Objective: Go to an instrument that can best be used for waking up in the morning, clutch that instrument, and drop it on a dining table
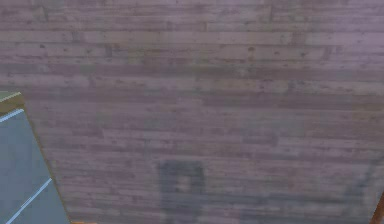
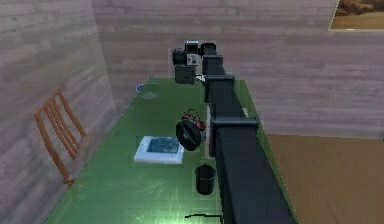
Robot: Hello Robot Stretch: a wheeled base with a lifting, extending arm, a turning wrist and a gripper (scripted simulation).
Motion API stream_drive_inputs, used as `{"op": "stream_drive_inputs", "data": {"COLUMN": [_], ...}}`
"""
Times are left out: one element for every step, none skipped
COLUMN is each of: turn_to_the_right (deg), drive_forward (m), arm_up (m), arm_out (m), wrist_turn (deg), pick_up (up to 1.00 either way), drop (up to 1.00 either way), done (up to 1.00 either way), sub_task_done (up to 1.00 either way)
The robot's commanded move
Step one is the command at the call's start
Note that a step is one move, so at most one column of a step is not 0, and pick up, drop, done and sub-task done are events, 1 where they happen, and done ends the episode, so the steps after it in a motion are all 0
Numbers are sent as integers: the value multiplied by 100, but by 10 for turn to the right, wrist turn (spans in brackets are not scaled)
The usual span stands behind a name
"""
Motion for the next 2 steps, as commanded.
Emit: {"op": "stream_drive_inputs", "data": {"turn_to_the_right": [0, 0], "drive_forward": [0, 0], "arm_up": [0, 0], "arm_out": [-8, 0], "wrist_turn": [0, 0], "pick_up": [0, 0], "drop": [0, 0], "done": [0, 100], "sub_task_done": [0, 0]}}
